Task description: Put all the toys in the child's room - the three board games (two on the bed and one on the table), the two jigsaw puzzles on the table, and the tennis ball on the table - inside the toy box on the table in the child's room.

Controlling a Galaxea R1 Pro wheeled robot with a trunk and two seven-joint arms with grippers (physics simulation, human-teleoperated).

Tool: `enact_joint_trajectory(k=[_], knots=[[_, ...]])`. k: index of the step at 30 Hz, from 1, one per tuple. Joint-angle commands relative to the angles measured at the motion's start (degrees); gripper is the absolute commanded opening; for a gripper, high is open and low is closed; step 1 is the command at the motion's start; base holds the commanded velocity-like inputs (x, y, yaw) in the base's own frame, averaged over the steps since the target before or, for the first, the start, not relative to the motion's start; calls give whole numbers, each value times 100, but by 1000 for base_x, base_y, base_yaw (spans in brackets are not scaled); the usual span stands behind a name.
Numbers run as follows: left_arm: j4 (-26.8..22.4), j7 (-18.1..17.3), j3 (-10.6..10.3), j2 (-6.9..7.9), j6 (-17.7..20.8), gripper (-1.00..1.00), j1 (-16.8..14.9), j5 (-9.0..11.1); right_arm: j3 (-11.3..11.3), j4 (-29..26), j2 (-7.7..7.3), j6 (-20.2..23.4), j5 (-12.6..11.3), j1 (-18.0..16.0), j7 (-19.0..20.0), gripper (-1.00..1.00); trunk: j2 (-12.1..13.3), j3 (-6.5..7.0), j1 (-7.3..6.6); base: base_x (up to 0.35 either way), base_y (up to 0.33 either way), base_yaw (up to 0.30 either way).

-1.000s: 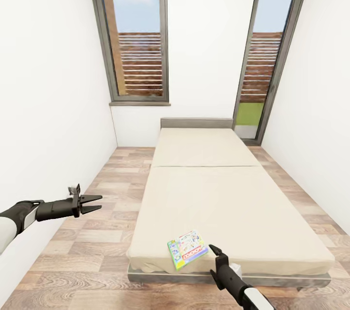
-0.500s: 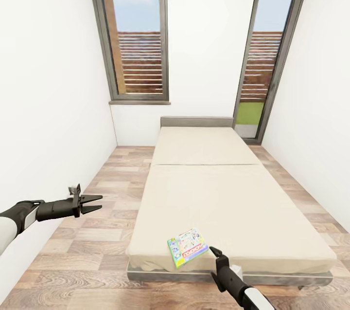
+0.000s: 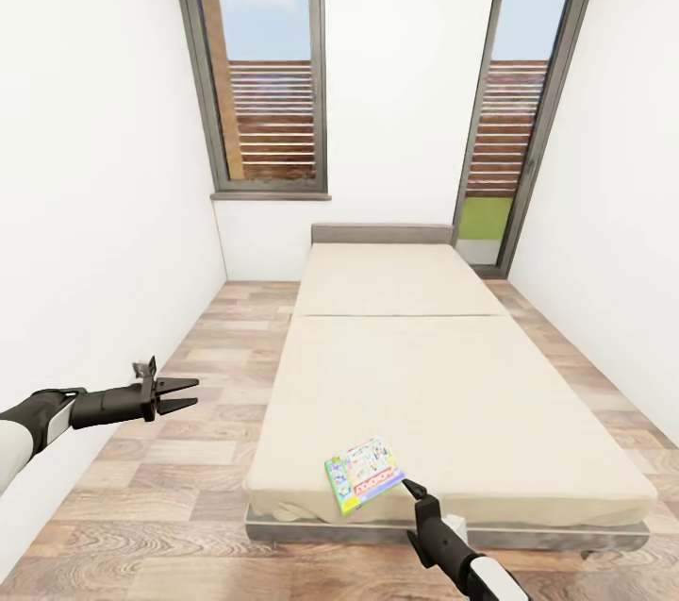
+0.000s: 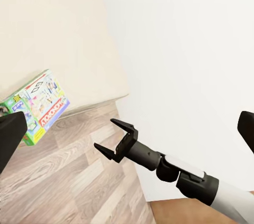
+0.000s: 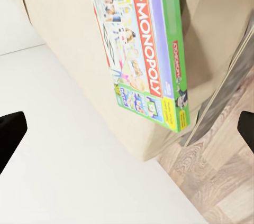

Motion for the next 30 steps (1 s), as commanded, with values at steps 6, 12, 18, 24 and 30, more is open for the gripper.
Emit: enact_joint_trajectory(k=[6, 12, 18, 24, 30], knots=[[0, -29, 47, 0, 39, 100, -5, -63, -25, -19, 25, 35, -23, -3, -2, 100, -246, -114, 132, 0, 0, 0], [0, -29, 47, -6, 23, 100, -5, -67, -10, -33, 37, 34, -17, -3, -2, 100, -486, -222, 264, 0, 0, 0], [0, -29, 47, -5, 19, 100, -5, -67, 1, -41, 42, 32, -16, -3, -3, 100, -727, -330, 396, 0, 0, 0], [0, -29, 47, -7, 19, 100, -5, -67, 4, -42, 41, 32, -16, -3, -3, 100, -967, -437, 528, 0, 0, 0], [0, -29, 47, -6, 18, 100, -5, -67, 5, -46, 41, 36, -16, -3, -3, 100, -1208, -545, 659, 0, 0, 0]])
